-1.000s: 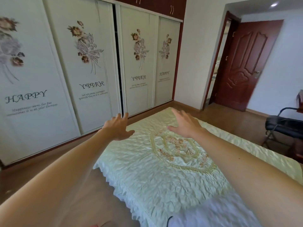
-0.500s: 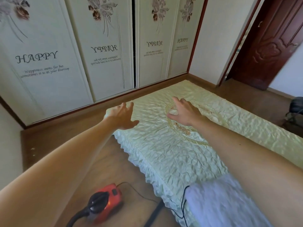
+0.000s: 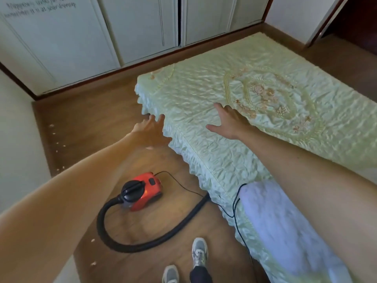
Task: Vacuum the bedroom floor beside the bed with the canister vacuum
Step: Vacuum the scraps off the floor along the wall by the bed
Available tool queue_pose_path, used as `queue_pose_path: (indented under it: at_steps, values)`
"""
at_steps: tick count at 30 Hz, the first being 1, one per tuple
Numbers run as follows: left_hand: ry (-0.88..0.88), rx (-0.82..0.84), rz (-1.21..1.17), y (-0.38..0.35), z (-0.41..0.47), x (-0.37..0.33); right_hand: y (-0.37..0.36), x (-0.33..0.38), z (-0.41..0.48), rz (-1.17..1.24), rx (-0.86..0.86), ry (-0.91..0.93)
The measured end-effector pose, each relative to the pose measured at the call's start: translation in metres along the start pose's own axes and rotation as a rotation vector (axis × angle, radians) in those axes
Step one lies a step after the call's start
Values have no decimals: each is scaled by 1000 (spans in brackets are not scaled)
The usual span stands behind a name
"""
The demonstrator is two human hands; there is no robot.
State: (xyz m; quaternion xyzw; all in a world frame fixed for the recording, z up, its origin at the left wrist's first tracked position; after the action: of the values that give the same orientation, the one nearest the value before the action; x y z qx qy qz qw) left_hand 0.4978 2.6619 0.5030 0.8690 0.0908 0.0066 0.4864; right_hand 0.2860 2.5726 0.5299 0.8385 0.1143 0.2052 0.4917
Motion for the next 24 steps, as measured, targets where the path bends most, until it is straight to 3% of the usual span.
queue_pose_path:
  at_steps: [13, 24]
  values:
    - [39, 205, -19, -112, 78, -32, -115, -70, 80, 47, 207, -3]
    - [44, 387, -52, -270, 133, -29, -298, -86, 121, 130, 425, 46]
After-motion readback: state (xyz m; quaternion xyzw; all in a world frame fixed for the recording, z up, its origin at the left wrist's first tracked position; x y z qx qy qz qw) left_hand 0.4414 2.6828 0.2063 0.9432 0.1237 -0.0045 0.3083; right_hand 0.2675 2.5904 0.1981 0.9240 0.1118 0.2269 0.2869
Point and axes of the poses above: each hand's wrist, its own z-axis towards the middle knuckle, its own y-axis out of the back of the hand, x = y × z, the point moved 10 cm from there along z, towards the middle knuckle, and after that the axes turned 13 degrees about x, right-handed, at the moved point
